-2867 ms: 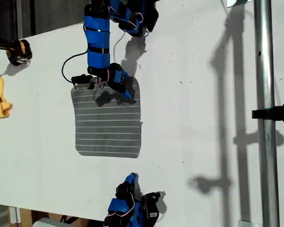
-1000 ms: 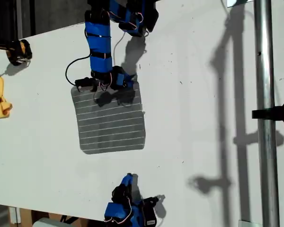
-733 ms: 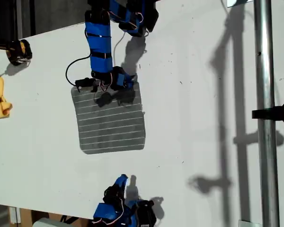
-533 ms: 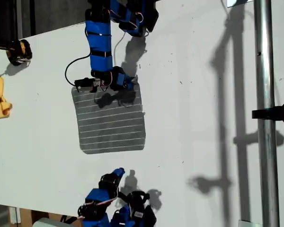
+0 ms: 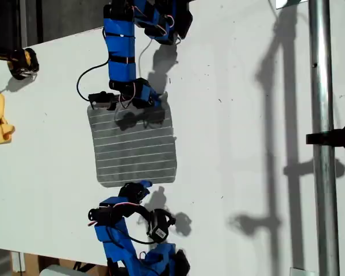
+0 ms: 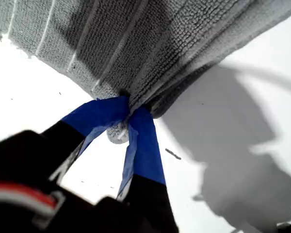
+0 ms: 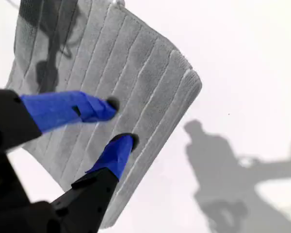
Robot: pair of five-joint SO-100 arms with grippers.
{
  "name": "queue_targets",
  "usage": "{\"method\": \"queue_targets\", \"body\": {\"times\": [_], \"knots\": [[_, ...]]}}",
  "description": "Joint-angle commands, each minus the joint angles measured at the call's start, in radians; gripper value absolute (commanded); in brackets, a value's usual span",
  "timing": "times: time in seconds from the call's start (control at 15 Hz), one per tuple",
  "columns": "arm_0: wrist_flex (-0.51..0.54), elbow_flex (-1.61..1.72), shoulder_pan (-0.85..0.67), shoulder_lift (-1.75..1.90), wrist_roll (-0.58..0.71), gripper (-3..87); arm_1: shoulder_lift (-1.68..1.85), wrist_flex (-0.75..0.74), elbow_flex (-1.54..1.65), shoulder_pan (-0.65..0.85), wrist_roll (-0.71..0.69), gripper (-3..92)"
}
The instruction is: Grasp corners of a towel and fold twice.
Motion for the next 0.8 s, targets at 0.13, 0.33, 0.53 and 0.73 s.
{"method": "queue_targets", "body": {"times": [0.13,0.33,0.53,0.73], "knots": [[0.008,-0.037,0.029,0.006,0.092,36.3,0.077,-0.018,0.015,-0.015,0.017,-0.1],[-0.031,0.003,0.037,-0.051,0.133,36.8,0.08,-0.025,0.02,-0.018,0.021,-0.1],[-0.074,0.017,0.041,-0.196,0.095,36.4,0.089,-0.025,0.02,-0.018,0.021,-0.1],[-0.153,0.02,0.04,-0.307,0.072,35.7,0.092,-0.023,0.02,-0.018,0.021,-0.1]]}}
